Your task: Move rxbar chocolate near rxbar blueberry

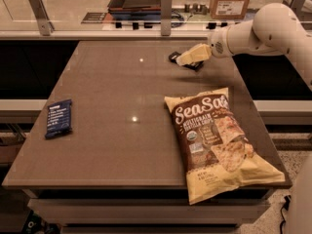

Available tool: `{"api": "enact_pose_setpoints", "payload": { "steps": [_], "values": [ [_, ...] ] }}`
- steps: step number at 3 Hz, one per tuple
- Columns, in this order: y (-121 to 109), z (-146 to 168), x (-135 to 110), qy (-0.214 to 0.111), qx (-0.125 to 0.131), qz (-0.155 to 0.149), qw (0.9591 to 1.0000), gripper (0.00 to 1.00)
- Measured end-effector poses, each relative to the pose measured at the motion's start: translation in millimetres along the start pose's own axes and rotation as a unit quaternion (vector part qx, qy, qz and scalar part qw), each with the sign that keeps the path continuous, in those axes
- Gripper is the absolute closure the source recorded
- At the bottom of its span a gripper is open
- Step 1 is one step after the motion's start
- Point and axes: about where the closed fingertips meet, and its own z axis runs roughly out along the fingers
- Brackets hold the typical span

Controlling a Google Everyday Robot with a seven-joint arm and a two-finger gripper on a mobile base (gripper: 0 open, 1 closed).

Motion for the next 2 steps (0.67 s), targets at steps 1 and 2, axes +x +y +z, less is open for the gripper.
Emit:
{"api": "enact_pose_setpoints", "payload": {
  "steps": [1, 2],
  "values": [
    [0.2, 7.7, 5.4, 0.005, 0.008, 0.002, 1.0000, 0.00],
    [0.2, 13.3, 10.4, 0.005, -0.001, 0.007, 1.0000, 0.00]
  ]
}}
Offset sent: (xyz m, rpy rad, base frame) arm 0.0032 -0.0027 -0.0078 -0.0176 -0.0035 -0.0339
